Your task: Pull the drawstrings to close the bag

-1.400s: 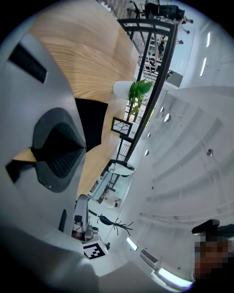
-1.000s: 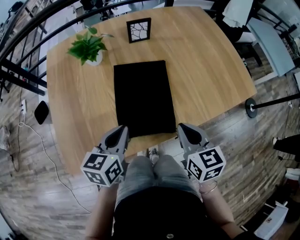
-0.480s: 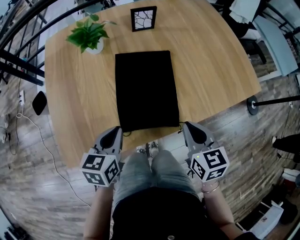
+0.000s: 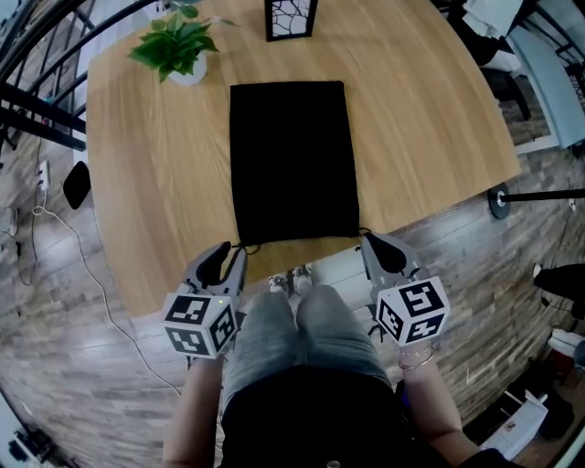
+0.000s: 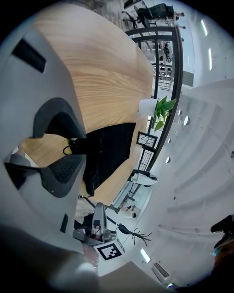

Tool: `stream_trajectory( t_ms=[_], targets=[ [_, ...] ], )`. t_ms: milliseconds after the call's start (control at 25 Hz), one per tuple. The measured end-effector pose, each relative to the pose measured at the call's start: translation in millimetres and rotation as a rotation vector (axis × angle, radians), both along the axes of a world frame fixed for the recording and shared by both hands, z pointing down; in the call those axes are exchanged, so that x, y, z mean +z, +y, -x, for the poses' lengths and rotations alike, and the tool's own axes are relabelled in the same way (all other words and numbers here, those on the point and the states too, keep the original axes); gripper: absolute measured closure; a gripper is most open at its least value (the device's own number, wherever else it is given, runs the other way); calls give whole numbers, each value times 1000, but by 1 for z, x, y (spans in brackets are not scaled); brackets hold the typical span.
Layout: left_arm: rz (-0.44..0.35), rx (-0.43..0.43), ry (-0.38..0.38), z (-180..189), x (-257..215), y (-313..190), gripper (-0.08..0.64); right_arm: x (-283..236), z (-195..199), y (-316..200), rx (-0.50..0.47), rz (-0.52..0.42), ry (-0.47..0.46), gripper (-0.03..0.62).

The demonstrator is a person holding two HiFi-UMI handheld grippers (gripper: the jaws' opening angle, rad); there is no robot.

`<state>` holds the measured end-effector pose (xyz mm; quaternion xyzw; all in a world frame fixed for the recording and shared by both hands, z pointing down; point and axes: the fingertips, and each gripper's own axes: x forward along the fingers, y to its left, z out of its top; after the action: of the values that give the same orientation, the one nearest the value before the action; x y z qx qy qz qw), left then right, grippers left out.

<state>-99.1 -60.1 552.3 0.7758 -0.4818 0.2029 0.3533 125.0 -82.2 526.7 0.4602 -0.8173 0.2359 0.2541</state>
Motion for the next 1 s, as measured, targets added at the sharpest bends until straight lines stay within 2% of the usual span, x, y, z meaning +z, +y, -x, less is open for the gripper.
stream_trajectory(
  t_ms=[40, 80, 120, 440, 800, 1000],
  targets=[
    [10, 7, -6, -1, 3, 1, 448, 3, 0, 1, -2, 11, 0, 589],
    [20, 16, -11, -2, 6, 3, 437, 6, 0, 2, -4, 22, 0, 526],
    [29, 24, -15, -3, 10, 4, 430, 8, 0, 4, -6, 31, 2, 495],
    [77, 86, -56, -12, 29, 10, 430, 35, -9, 11, -18, 79, 53, 494],
    [99, 88, -89, -12, 40, 8, 431, 56, -10, 4, -30, 96, 94, 491],
    [97, 75, -103, -13, 43, 4, 470, 61, -10, 2, -39, 95, 111, 492]
  ],
)
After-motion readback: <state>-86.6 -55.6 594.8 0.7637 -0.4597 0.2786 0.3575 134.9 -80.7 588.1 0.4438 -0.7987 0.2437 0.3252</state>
